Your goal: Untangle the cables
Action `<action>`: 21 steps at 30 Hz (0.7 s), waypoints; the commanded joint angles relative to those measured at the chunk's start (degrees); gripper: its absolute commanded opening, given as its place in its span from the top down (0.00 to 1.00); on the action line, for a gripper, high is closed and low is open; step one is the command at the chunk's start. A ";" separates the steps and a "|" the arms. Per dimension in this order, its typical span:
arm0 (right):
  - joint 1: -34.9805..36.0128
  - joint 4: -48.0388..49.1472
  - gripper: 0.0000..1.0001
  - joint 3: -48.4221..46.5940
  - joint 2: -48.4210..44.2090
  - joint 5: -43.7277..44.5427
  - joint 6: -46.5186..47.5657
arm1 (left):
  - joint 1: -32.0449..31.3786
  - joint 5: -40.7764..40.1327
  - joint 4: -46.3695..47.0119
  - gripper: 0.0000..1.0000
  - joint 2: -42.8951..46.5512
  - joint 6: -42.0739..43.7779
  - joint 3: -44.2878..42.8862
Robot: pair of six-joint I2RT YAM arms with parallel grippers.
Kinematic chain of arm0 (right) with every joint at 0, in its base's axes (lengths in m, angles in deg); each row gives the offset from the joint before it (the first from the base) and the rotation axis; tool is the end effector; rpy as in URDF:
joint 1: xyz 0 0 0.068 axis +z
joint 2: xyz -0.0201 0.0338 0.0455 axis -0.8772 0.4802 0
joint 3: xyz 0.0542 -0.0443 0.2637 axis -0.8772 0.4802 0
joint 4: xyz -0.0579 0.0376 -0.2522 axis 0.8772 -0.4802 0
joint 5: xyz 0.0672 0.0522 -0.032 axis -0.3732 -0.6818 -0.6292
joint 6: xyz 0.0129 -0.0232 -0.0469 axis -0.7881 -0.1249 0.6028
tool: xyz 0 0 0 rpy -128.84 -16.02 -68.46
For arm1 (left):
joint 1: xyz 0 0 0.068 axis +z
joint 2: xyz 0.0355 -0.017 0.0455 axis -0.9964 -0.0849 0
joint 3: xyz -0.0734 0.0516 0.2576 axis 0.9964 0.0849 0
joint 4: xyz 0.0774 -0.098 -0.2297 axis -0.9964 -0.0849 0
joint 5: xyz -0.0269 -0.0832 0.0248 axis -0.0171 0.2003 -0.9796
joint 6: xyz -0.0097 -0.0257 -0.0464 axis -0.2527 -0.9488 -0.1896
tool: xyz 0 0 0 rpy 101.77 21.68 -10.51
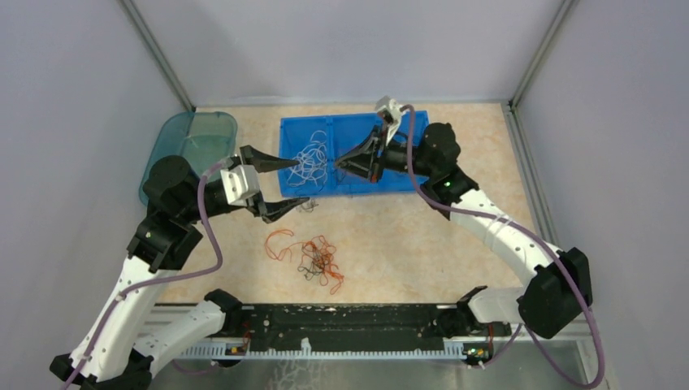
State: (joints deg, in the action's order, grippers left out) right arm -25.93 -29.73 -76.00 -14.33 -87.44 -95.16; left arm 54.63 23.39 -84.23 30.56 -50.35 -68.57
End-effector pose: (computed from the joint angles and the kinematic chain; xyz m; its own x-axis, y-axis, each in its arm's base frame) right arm 0.2217 0.1899 0.3887 -0.2578 0.1342 -0.9568 -0.9607 0.0698 0.2686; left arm 0.1166 -0.0967 0.4512 0.3961 0.0781 -0.9149 0.8724 0.2787 0.4015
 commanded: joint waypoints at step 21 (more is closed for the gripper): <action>-20.08 -20.47 1.00 -12.32 13.09 55.40 21.57 | -0.23 -1.50 -12.15 0.00 0.99 4.95 -0.56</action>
State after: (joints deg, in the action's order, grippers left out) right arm -45.84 -48.25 -86.84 -5.18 -43.42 -76.17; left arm 54.63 22.08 -94.85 31.07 -46.33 -68.57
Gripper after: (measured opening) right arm 0.009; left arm 0.998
